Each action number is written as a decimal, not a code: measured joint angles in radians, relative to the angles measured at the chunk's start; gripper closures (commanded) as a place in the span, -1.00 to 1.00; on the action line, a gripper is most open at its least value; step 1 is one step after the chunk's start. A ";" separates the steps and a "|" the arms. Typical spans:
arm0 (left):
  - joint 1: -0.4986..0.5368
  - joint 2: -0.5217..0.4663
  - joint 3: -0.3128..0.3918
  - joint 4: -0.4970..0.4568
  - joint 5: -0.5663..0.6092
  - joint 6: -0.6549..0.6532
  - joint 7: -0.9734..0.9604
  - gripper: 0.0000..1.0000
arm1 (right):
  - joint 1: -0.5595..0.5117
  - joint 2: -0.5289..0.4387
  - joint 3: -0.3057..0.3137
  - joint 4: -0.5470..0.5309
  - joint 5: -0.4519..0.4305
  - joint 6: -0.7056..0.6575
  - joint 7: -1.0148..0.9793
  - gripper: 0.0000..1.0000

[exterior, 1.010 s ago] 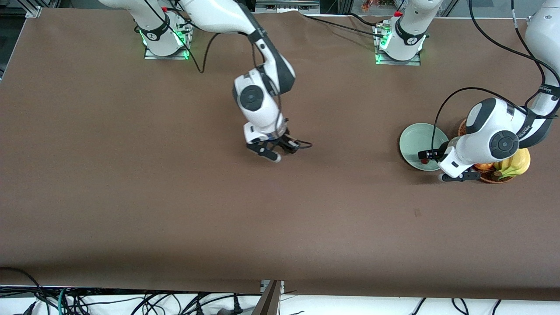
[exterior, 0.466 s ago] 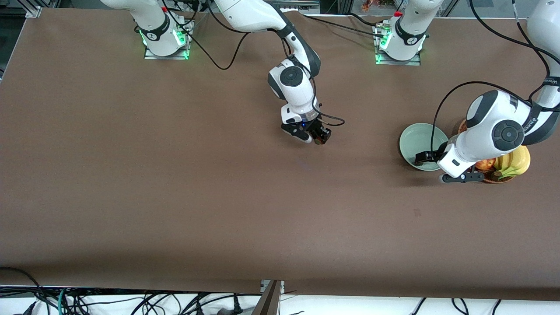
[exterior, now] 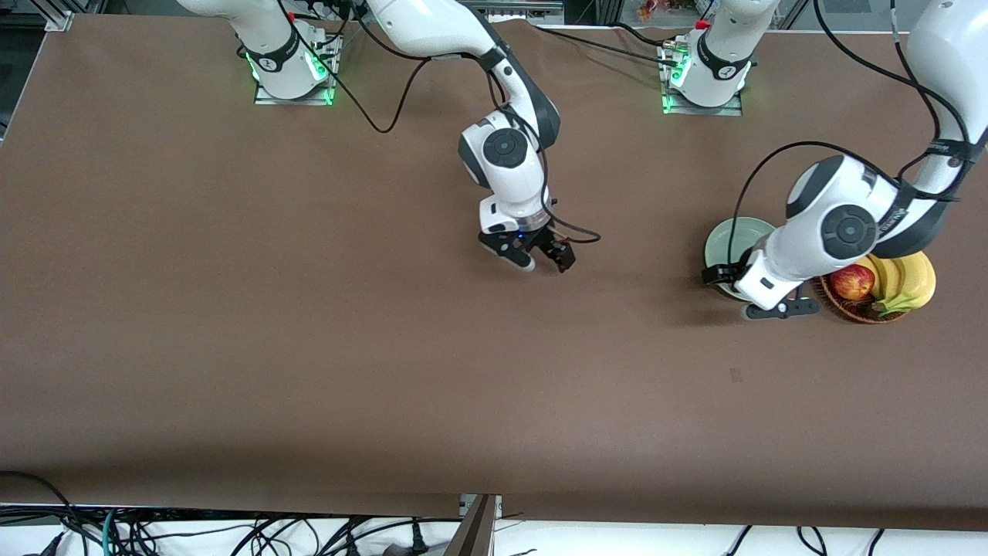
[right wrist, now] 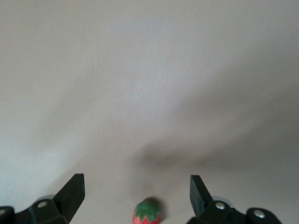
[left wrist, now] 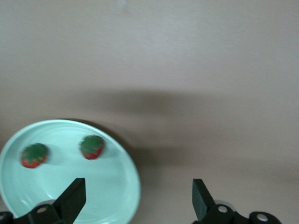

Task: Collect all strawberries into plate
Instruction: 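Carry the third strawberry mid-table and release it with the right gripper, then grasp the third strawberry with the left gripper while the right gripper withdraws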

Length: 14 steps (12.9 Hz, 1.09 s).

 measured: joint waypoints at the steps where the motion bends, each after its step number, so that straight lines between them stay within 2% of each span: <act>1: -0.026 0.000 -0.001 -0.001 0.000 0.000 -0.036 -1.00 | -0.014 -0.032 -0.039 0.009 0.000 -0.112 -0.073 -0.99; 3: -0.089 0.001 -0.002 -0.002 0.000 0.008 -0.128 -1.00 | -0.035 -0.105 -0.120 0.011 0.000 -0.292 -0.203 -0.99; 6: -0.221 0.010 0.001 -0.005 0.000 0.073 -0.294 -1.00 | -0.041 -0.199 -0.291 0.011 0.000 -0.569 -0.395 -0.99; 9: -0.398 0.022 0.057 -0.006 0.000 0.162 -0.415 -1.00 | -0.049 -0.290 -0.440 0.000 0.000 -0.770 -0.604 -0.99; 12: -0.616 0.030 0.190 -0.008 0.000 0.247 -0.500 -1.00 | -0.054 -0.365 -0.525 -0.027 -0.002 -0.883 -0.723 -0.99; 14: -0.723 0.044 0.261 -0.008 0.000 0.287 -0.523 -1.00 | -0.101 -0.415 -0.521 -0.033 -0.047 -0.933 -0.761 -0.99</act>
